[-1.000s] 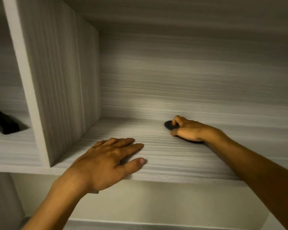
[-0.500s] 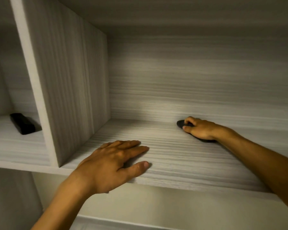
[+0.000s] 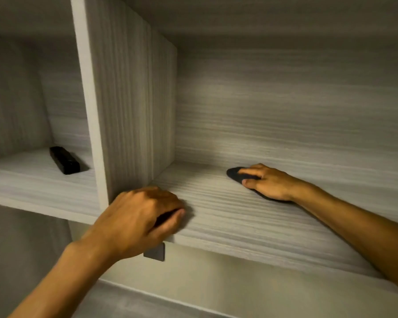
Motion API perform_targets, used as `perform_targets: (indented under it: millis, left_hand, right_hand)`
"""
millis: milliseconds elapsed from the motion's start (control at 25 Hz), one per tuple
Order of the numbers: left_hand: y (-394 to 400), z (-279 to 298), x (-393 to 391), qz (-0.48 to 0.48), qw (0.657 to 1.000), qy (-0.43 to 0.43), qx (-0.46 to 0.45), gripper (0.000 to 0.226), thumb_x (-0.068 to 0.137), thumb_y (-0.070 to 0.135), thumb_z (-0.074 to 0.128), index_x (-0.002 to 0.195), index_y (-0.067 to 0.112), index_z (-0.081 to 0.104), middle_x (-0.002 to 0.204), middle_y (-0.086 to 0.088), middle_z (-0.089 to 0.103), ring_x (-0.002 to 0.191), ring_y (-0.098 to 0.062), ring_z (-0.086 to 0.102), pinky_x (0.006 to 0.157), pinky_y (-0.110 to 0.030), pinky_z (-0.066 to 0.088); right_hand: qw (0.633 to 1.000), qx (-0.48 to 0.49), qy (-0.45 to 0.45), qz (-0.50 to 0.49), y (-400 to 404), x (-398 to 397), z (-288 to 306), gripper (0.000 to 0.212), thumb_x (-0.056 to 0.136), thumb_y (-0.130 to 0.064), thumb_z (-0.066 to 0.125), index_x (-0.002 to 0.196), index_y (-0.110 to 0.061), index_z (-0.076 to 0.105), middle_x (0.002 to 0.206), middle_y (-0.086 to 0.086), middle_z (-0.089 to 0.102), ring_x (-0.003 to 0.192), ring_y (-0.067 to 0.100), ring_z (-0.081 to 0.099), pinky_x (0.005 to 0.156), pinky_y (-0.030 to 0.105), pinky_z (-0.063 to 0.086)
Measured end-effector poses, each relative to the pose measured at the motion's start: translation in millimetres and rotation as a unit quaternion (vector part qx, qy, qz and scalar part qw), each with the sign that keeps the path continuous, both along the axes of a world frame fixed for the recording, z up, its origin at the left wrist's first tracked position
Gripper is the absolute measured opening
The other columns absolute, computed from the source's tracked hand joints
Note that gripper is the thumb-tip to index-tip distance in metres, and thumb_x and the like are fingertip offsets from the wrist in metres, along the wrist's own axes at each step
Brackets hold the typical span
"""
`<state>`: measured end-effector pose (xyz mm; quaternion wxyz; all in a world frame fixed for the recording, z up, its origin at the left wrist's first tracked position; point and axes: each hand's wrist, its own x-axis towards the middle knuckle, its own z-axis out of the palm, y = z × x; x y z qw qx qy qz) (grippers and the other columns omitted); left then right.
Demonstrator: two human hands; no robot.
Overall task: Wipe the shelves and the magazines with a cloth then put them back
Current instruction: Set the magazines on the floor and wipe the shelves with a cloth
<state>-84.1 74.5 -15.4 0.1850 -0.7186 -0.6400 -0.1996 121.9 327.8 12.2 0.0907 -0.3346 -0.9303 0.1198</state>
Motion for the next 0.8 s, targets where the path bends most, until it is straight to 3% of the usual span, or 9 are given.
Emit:
perform_targets:
  millis: [160, 360, 520, 640, 720, 800]
  left_hand:
    - [0.0, -4.1, -2.0, 0.022, 0.999, 0.027, 0.024, 0.045, 0.098, 0.048, 0.024, 0.109, 0.031, 0.065, 0.100, 0.013, 0.062, 0.087, -0.009, 0.057, 0.068, -0.031, 0.052]
    - [1.7, -6.0, -2.1, 0.031, 0.999, 0.032, 0.018, 0.047, 0.097, 0.051, 0.020, 0.113, 0.034, 0.061, 0.101, 0.014, 0.056, 0.089, -0.007, 0.051, 0.071, -0.029, 0.049]
    - [3.0, -5.7, -0.5, 0.037, 0.999, 0.036, 0.016, 0.046, 0.096, 0.050, 0.021, 0.110, 0.034, 0.061, 0.100, 0.014, 0.055, 0.089, -0.008, 0.050, 0.072, -0.030, 0.048]
    - [1.3, -4.2, -1.0, 0.037, 0.999, 0.037, 0.010, 0.048, 0.096, 0.050, 0.019, 0.111, 0.033, 0.061, 0.101, 0.013, 0.055, 0.090, -0.010, 0.050, 0.073, -0.032, 0.048]
    - [0.0, -4.2, -1.4, 0.037, 0.999, 0.037, 0.004, 0.051, 0.095, 0.051, 0.016, 0.113, 0.033, 0.060, 0.102, 0.013, 0.054, 0.092, -0.010, 0.049, 0.076, -0.032, 0.046]
    - [0.0, -4.2, -2.2, 0.035, 0.999, 0.039, -0.001, 0.052, 0.095, 0.051, 0.014, 0.114, 0.032, 0.059, 0.104, 0.012, 0.054, 0.094, -0.010, 0.049, 0.079, -0.033, 0.046]
  right_hand:
    - [0.999, 0.020, -0.016, 0.025, -9.3, -33.1, -2.0, 0.043, 0.094, -0.057, 0.036, 0.137, -0.060, 0.030, 0.151, -0.010, 0.032, 0.133, 0.021, 0.038, 0.110, 0.036, 0.031]
    - [0.992, 0.013, -0.011, 0.121, -69.8, -45.1, -6.2, 0.044, 0.097, -0.047, 0.042, 0.141, -0.049, 0.035, 0.148, -0.018, 0.031, 0.129, 0.011, 0.039, 0.108, 0.034, 0.033]
    - [0.992, -0.026, 0.008, 0.120, -46.8, -61.6, 0.2, 0.043, 0.096, -0.043, 0.047, 0.139, -0.048, 0.040, 0.148, -0.015, 0.036, 0.133, 0.010, 0.037, 0.113, 0.033, 0.028]
    - [0.994, 0.018, -0.011, 0.111, -27.9, -92.8, 4.4, 0.049, 0.088, -0.060, 0.038, 0.136, -0.054, 0.039, 0.148, -0.015, 0.040, 0.136, 0.013, 0.037, 0.114, 0.035, 0.028]
    - [0.993, 0.030, -0.020, 0.113, -22.8, -110.1, 3.3, 0.067, 0.070, -0.078, 0.023, 0.134, -0.061, 0.033, 0.149, -0.017, 0.038, 0.136, 0.016, 0.038, 0.112, 0.039, 0.031]
    - [0.993, 0.030, -0.005, 0.115, -36.3, -126.0, 2.6, 0.067, 0.070, -0.077, 0.022, 0.135, -0.062, 0.030, 0.150, -0.015, 0.037, 0.135, 0.018, 0.039, 0.111, 0.040, 0.033]
